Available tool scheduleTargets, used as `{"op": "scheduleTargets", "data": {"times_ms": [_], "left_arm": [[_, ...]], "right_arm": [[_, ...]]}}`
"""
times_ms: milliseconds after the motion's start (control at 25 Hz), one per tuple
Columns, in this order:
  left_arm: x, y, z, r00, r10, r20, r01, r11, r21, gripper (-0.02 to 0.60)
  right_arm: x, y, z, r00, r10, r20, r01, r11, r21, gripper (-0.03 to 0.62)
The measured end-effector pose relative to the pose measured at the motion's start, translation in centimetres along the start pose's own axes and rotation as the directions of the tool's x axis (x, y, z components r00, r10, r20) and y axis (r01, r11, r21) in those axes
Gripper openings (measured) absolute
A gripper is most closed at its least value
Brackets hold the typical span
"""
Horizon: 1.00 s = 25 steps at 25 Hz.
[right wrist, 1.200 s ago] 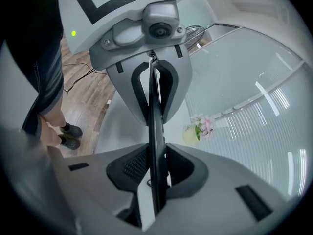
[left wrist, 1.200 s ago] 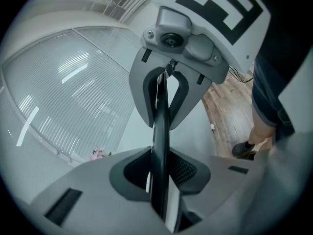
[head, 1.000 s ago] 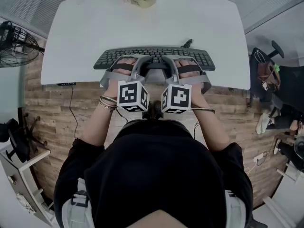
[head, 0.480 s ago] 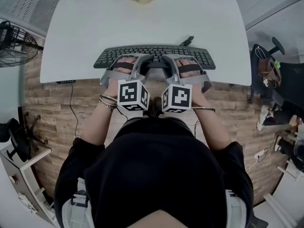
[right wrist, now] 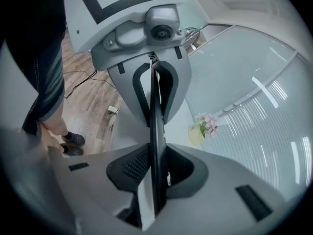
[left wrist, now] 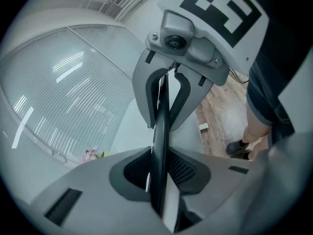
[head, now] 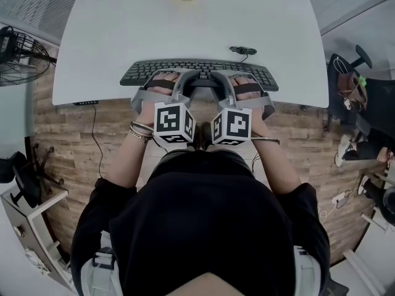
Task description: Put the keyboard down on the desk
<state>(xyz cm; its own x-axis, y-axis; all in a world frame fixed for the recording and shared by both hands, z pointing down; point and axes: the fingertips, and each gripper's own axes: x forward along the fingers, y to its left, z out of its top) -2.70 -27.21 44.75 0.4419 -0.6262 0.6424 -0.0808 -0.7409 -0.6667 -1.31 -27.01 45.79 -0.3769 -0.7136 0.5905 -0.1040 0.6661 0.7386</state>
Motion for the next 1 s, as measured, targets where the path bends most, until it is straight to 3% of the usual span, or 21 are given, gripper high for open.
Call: {"op": "scheduleTargets", "data": {"times_ms": [1000], "left_arm": [[1.3,-0.4,-0.2,1.0,-0.009,-0.014,0.009,1.0,-0.024,0.107]], "right_arm": [[1.1,0.4,-0.9,0.999,0.018,0.031,-0.019,0.999,0.031,0.094]]}}
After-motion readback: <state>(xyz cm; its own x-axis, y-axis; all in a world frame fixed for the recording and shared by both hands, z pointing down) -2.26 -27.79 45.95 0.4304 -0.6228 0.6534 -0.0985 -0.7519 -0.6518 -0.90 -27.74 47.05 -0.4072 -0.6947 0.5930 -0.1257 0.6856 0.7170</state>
